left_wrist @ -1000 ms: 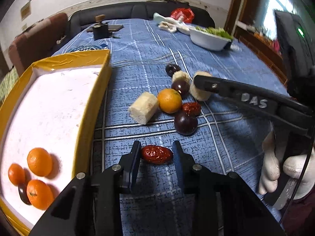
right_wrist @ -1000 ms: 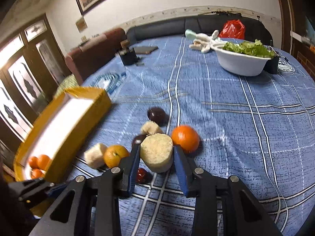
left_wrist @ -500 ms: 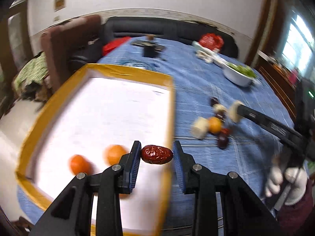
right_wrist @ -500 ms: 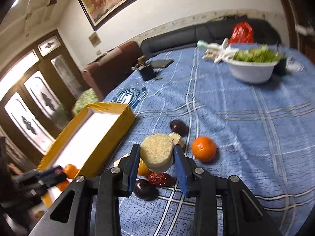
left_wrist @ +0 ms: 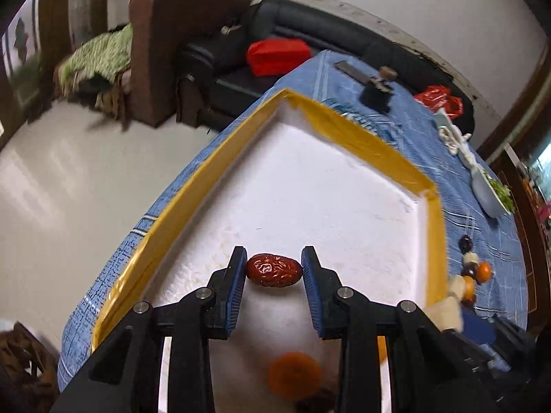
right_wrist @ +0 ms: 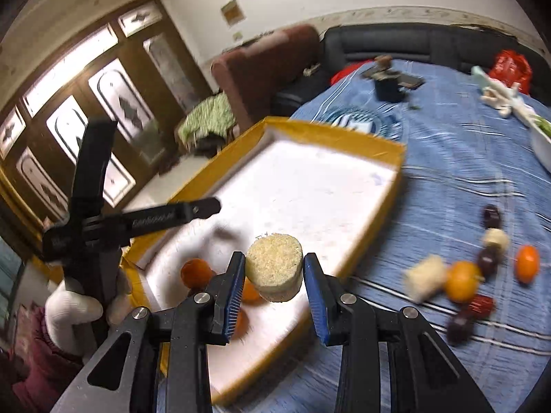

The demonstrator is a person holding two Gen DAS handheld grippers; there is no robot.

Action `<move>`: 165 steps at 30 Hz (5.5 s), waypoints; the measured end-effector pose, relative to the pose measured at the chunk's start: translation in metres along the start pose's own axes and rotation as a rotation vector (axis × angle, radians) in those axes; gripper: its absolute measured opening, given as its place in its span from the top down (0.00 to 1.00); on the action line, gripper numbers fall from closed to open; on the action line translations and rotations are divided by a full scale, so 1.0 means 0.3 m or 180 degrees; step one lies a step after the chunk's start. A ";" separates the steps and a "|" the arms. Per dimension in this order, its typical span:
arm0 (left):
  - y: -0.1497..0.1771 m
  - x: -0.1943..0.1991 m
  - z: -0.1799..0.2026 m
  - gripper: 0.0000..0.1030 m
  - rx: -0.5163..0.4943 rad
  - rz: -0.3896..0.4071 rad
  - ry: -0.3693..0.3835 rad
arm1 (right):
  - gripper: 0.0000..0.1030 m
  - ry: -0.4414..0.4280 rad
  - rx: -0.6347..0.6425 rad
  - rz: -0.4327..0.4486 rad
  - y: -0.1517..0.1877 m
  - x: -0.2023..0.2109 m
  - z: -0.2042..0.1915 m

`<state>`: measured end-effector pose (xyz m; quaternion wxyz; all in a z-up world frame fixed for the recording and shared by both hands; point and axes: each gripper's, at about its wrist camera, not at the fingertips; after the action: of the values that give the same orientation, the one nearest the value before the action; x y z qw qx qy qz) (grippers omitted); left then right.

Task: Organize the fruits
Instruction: 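Carry the yam piece and the date to the tray and open both tools, then withdraw both tools from the tray back toward the fruit on the table, then move the right tool onto a dark plum while the left tool moves onto a white yam piece, then grasp the plum with the right tool while the left tool grasps the yam piece, carry both to the tray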

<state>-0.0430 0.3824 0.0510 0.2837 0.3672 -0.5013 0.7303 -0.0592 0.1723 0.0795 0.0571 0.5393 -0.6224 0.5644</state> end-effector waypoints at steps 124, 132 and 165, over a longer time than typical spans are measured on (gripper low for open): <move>0.309 0.000 0.794 0.68 -0.1676 0.0022 0.0041 | 0.70 0.0887 -0.0825 0.0373 0.199 0.302 0.570; 0.386 0.122 0.753 0.68 -0.1494 0.0229 0.0153 | 0.71 0.1311 -0.0501 0.0410 0.195 0.294 0.506; 0.247 0.233 0.121 0.68 -0.0260 0.0533 -0.0183 | 0.70 0.0674 0.0039 0.0263 0.103 0.253 0.144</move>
<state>-0.1317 0.3265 0.0778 0.2219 0.3330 -0.5676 0.7195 -0.0900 0.0865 0.0960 0.0960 0.4509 -0.6311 0.6238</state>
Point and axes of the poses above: each gripper's, at about its wrist camera, not at the fingertips, and x roughly against the way its jaws point, z to its right, y to its underside
